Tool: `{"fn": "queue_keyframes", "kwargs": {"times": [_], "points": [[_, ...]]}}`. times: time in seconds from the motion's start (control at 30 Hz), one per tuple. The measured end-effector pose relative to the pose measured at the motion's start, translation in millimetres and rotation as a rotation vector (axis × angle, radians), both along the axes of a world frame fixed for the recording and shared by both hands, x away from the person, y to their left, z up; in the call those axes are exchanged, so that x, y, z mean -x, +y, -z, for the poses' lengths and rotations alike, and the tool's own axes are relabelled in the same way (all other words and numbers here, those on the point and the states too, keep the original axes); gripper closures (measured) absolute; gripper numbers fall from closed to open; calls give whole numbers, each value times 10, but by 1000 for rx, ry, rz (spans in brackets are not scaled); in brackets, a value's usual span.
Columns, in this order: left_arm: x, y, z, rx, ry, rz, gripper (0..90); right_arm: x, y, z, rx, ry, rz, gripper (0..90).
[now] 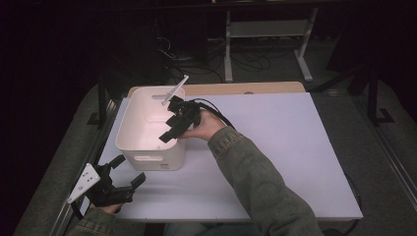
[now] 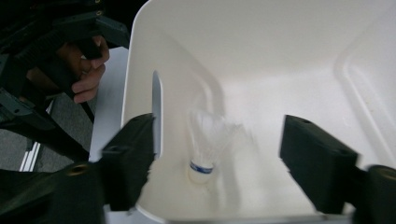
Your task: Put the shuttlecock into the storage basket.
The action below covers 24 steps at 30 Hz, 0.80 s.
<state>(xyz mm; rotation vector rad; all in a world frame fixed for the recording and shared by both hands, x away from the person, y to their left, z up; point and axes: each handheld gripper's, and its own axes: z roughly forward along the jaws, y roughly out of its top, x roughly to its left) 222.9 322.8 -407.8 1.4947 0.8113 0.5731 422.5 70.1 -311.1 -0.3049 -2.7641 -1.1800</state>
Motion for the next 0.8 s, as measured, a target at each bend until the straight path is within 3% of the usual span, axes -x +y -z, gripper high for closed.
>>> {"fn": "queue_keyframes", "kwargs": {"times": [0.2,0.47,0.8], "points": [[1,-6,2,5,-3,2,0,13,-94,-69,-52,-24,38,0],[3,-10,3,3,-6,1,0,22,-245,-107,-91,-31,57,0],[1,-7,5,-5,-4,0,0,7,-468,-88,-107,-36,98,0]]}}
